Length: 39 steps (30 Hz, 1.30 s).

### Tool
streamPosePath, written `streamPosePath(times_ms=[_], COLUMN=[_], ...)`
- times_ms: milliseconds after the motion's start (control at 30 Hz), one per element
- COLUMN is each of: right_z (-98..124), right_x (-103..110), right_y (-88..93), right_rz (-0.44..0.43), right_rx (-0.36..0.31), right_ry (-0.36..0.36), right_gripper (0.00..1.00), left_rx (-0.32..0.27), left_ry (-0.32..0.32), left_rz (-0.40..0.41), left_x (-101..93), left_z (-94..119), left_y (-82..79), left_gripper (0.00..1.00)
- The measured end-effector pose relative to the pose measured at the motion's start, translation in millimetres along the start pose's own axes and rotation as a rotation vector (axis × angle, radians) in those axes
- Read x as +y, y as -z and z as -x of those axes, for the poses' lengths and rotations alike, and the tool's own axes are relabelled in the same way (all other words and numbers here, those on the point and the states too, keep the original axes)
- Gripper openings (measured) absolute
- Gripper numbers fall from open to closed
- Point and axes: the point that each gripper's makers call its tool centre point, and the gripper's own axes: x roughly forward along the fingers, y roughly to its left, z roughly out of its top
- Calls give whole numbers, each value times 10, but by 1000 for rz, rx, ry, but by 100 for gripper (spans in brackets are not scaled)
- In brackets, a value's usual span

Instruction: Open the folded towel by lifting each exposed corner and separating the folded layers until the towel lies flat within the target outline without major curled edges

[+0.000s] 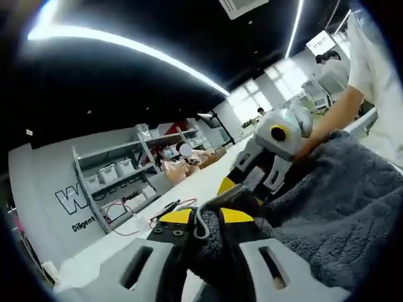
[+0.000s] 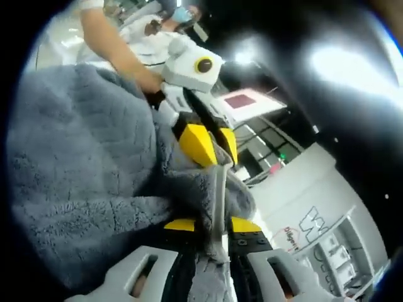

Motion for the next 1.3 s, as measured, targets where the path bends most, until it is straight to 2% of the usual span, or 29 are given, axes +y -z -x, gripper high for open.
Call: streamPosePath(times_ms=[33,133,200,267,333,400,433,500,567,600,733,967,1067,1233,1267,1300], right_z=[1,21,9,-1,3,28,45,60,68,67,75,80,116,130,56,35], right_x=[-20,30,94,132,132,53,49,31,-26,-10,-4,-43,-128,-108,-111,-123], right_y=[-74,-100,-112,-145,-174,-211,-231,-227,-218,-282,-405,-436,-425,-545,-569,-592], right_rz=[-20,-62,-85,-99,-97,-113,-175,-229,-277,-324,-315,-352,-423,-521,-564,-556], right_rx=[-42,-33,-30,-43,-55,-73,-88,-90,-76,-90,-122,-109,-125,-161,-126,-131], right_ry=[18,-9,-38,-52,-52,-20,-32,-46,-28,-47,-80,-95,-102,-138,-167,-166], right_gripper=[22,14,12,15,21,27,27,27,31,32,27,38,44,57,57,55], left_rx=[-7,-49,-30,8,0,-4,1,-1,-1,-5,-1,5,9,15,37,28], left_ry=[-2,3,-7,-21,-16,-17,-18,-17,-28,-29,-46,-52,-60,-55,-51,-45], left_rz=[-9,8,-17,-57,-43,-41,-44,-48,-40,-38,-45,-74,-93,-117,-136,-119], left_x=[-22,-45,-59,-73,-131,-151,-162,-178,-180,-190,-252,-159,-108,-110,-104,-109], left_z=[4,20,13,5,5,15,21,31,42,50,60,38,63,61,27,24], left_y=[-37,-136,-122,-78,-129,-154,-153,-170,-211,-237,-331,-283,-265,-271,-241,-255], left_gripper=[15,15,14,14,14,14,14,14,14,13,13,12,12,11,11,11])
